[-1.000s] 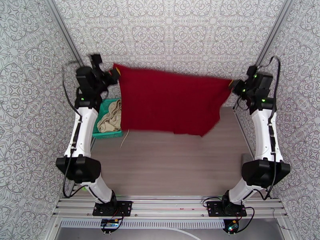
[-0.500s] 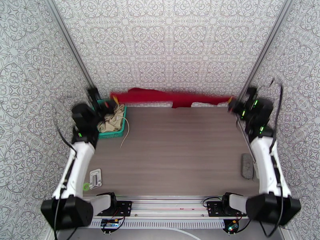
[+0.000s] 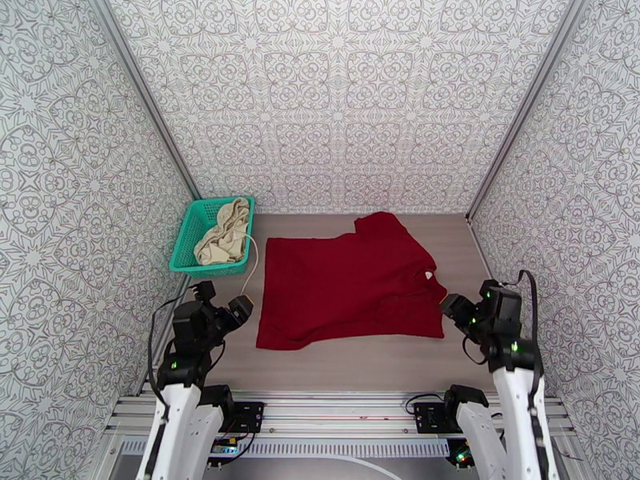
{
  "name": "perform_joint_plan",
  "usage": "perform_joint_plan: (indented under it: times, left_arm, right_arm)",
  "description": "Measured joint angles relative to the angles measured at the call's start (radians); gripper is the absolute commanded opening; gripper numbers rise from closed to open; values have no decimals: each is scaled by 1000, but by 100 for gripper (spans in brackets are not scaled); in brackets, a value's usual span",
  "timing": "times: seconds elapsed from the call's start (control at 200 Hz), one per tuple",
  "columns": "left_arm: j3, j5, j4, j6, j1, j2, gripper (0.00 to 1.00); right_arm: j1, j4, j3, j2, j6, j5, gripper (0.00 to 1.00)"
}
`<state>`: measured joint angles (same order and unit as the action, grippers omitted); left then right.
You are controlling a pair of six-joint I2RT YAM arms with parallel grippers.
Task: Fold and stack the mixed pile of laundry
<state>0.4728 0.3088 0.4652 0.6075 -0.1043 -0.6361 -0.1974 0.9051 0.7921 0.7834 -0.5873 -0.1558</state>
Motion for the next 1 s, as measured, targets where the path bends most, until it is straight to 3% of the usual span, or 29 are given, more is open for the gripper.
perform_joint_plan:
  times: [0.075, 0.135, 0.27, 0.44, 0.57, 0.755, 1.0]
  left_arm:
    - [49, -30, 35, 0, 21, -129, 65]
    - [72, -53, 46, 1, 58, -197, 65]
    - [153, -72, 47, -13, 189, -365, 60]
    - [338, -56, -69, -39, 284, -715, 58]
    - [465, -21, -154, -40, 283, -964, 54]
    - [704, 16, -202, -42, 244, -1280, 53]
    - [924, 67, -182, -31, 171, -1465, 54]
  right_arm:
    - [0, 10, 25, 108, 5, 3, 65]
    - [0, 10, 29, 184, 11, -2, 59]
    - [9, 4, 69, 332, 47, -20, 58]
    - [75, -84, 219, 599, 85, -30, 55]
    - [142, -167, 378, 848, 100, -43, 52]
    - [153, -229, 640, 1181, 97, -60, 50]
    - [153, -167, 972, 1464, 64, -66, 52]
